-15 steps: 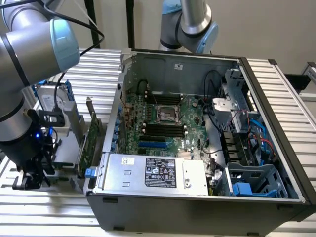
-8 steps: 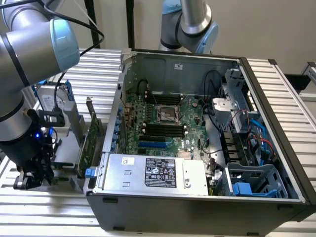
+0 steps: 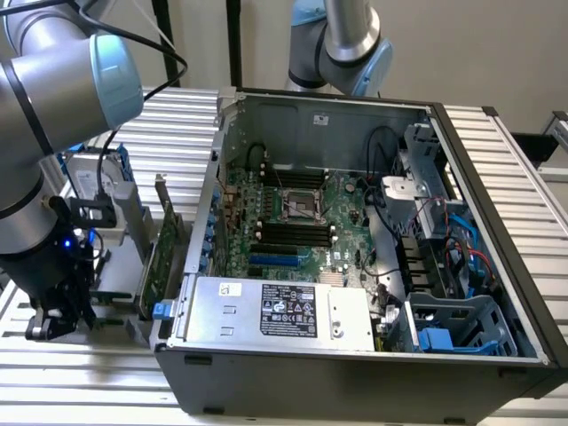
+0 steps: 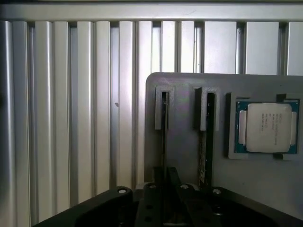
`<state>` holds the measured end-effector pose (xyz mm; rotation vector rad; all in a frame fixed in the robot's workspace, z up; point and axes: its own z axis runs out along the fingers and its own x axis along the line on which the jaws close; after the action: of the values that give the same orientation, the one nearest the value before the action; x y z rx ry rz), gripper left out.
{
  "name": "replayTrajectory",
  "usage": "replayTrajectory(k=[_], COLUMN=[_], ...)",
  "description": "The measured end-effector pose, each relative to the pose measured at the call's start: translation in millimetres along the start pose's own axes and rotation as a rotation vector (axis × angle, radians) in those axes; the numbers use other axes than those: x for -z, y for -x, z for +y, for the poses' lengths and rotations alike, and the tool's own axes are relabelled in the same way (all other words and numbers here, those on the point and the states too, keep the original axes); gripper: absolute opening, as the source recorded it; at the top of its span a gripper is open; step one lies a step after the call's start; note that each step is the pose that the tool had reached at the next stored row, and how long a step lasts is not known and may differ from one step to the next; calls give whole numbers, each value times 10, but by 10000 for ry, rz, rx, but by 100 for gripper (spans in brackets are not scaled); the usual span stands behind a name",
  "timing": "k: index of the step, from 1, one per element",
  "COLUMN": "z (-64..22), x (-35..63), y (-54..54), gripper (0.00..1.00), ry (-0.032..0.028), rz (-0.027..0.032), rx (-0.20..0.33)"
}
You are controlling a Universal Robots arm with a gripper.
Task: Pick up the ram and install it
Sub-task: 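Pick up the ram and move it above insertion slot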
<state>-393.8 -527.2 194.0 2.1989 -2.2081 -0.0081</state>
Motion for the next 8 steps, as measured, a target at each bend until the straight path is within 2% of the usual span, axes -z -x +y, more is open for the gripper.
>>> replayTrajectory(k=[8], z=[0], x=[0], y=[0], gripper=[0], ry=[0], rz=[-1], rx=[0])
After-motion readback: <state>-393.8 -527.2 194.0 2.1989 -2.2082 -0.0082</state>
